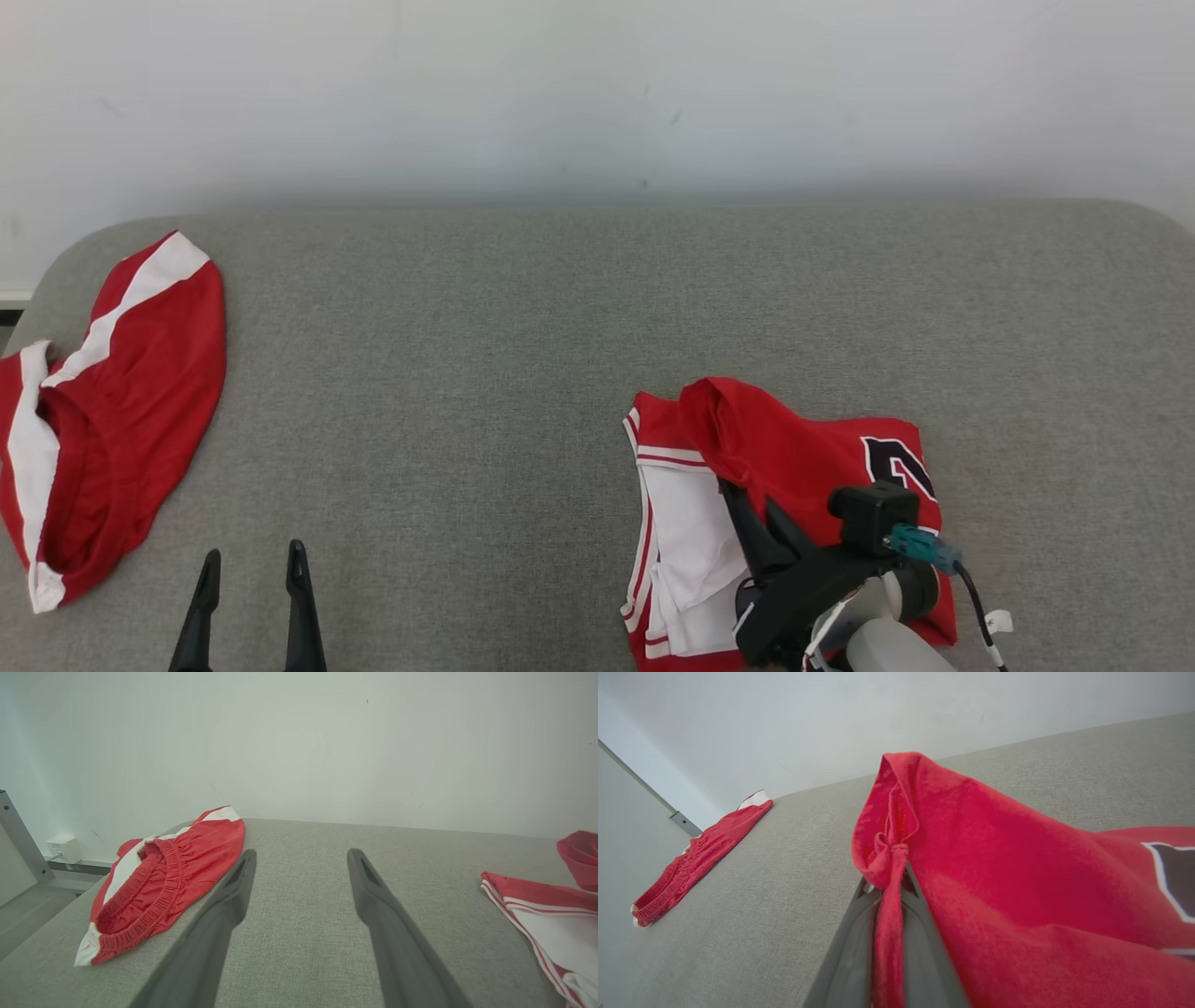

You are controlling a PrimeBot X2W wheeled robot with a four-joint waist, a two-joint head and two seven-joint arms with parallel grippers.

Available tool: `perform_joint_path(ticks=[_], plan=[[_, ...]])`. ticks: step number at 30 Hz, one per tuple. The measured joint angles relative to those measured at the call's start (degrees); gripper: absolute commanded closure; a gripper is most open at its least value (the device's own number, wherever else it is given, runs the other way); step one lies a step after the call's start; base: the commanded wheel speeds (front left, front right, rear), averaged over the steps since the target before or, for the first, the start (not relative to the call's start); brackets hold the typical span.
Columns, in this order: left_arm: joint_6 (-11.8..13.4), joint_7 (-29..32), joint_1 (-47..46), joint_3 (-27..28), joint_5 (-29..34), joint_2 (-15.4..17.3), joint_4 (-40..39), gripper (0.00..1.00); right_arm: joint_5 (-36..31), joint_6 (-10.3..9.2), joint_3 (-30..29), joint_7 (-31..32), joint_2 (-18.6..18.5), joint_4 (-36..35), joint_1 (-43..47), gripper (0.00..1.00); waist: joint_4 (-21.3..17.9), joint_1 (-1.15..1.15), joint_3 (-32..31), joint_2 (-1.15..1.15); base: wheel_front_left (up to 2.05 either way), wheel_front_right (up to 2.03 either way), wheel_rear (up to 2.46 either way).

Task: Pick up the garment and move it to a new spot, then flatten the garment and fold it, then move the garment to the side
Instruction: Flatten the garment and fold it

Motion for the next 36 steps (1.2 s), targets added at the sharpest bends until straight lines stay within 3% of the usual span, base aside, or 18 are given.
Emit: perform_joint_path(ticks=[10,11,12,13,20,25,36], plan=[[0.2,0.0,-1.2,-1.3,-0.3,0.0,1.1,0.0,2.2,0.0,4.3,-0.1,1.3,2.6,-1.3,1.0,1.3,0.0,0.6,0.0,0.0,0.0,0.0],[0.2,0.0,-1.2,-1.4,-0.3,0.0,1.2,0.0,2.5,0.0,4.9,-0.4,1.4,2.6,-1.3,0.88,1.3,0.0,0.6,0.0,0.0,0.0,0.0],[0.3,0.0,-1.2,-1.5,-0.3,0.0,1.4,0.0,3.0,0.0,5.3,-0.7,1.4,2.6,-1.4,0.05,1.3,0.0,0.6,0.0,0.0,0.0,0.0],[0.3,0.0,-1.2,-1.6,-0.3,0.0,1.6,0.0,3.0,0.0,5.6,-1.1,1.4,2.6,-1.6,0.0,1.3,0.0,0.5,0.0,0.0,0.0,0.0],[0.5,0.0,-1.2,-1.5,-0.4,0.0,1.8,0.0,-1.5,0.0,0.8,-3.3,0.5,-0.4,-3.3,0.0,0.2,0.0,-0.4,0.0,0.0,0.0,0.0],[0.3,0.0,-1.0,-1.0,-0.4,0.0,1.4,0.0,-5.2,0.0,-6.4,-3.4,-3.8,-9.3,-0.3,0.0,-1.2,0.0,-1.2,0.0,0.0,0.0,0.0],[0.1,0.0,-0.3,-0.5,-0.2,0.0,0.6,0.0,-11.5,0.0,-15.5,-3.5,-7.6,-22.4,10.0,0.0,-4.4,0.0,-2.3,0.0,0.0,0.0,0.0]])
